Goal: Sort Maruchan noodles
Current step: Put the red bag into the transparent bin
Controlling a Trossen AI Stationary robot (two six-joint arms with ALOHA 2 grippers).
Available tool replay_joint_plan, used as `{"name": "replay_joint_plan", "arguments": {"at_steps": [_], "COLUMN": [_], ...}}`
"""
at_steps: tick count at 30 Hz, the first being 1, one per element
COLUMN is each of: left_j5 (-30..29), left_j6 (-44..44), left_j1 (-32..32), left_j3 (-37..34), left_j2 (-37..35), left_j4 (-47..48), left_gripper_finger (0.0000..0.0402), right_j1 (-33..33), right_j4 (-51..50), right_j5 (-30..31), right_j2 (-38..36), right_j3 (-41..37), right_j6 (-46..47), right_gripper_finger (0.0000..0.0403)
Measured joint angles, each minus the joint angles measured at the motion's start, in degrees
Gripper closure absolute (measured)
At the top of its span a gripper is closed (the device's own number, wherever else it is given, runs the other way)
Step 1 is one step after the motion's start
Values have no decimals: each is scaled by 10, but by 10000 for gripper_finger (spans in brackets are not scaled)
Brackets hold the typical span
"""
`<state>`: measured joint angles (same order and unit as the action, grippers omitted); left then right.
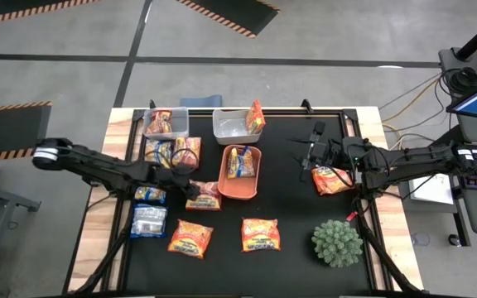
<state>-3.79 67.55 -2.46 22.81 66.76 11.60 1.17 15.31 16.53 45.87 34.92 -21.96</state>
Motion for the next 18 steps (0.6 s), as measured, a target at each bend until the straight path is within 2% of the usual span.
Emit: {"name": "replay_joint_plan", "arguments": {"at_steps": [5,13,16,18], "left_j5": [0,3,5,8], "left_j6": [-10,-54,-73,-89], "left_j1": [0,-1,-1,-1], "left_j3": [4,27,48,66], "left_j2": [22,25,25,25], "left_j4": [-5,5,30,62], "left_gripper_finger": [222,339,383,395], "right_j1": [0,0,0,0], "right_j4": [0,0,0,0], "right_j5": [0,0,0,0], "right_j2": [0,0,0,0], "right_j3": [0,0,0,0], "right_j6": [1,3,3,3], "right_gripper_finger": [254,254,252,253]}}
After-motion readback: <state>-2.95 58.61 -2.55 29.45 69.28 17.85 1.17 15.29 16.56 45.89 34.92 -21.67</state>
